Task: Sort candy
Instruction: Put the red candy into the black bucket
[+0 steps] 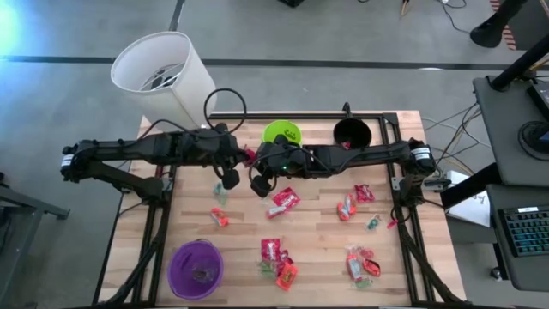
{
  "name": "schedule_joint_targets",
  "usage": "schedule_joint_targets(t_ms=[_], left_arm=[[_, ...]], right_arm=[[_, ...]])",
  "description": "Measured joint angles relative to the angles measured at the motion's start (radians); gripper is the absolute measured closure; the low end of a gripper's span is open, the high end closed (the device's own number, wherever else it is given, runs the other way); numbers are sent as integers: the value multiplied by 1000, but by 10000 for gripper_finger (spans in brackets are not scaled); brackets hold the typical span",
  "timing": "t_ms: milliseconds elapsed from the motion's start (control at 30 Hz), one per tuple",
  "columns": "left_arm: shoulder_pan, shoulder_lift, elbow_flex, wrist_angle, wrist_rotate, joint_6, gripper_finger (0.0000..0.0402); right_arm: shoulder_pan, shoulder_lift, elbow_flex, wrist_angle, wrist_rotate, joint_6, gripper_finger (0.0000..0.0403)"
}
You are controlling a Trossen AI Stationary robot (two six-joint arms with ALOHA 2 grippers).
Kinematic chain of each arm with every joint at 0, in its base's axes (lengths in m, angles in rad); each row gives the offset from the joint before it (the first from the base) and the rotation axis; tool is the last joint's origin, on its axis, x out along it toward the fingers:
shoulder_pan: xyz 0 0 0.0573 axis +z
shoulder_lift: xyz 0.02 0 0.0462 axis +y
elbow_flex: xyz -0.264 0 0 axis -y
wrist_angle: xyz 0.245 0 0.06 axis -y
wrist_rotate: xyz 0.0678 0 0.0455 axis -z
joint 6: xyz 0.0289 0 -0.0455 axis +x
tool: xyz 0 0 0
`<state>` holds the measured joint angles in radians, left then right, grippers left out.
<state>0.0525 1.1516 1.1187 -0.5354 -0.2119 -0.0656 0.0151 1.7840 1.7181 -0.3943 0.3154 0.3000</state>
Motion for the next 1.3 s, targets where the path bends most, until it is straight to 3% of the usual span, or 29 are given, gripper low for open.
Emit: schedule_joint_targets(t_ms=[500,833,933,1133,1300], left_arm=[[-1,-11,-1,8,-8,28,291],[-1,-35,-2,-17,-76,28,265],[0,-47,-1,-30,-86,26,265],[0,-76,-2,-45,-87,21,264],[0,-94,-1,-60,-91,30,264]], right_arm=[[0,-1,0,-24,6,7,394],[16,-8,-2,-111,2,49,394],[19,-27,-3,-206,7,82,394],[10,-72,-4,-484,151,136,394],[-25,-108,-4,-670,158,194,394]])
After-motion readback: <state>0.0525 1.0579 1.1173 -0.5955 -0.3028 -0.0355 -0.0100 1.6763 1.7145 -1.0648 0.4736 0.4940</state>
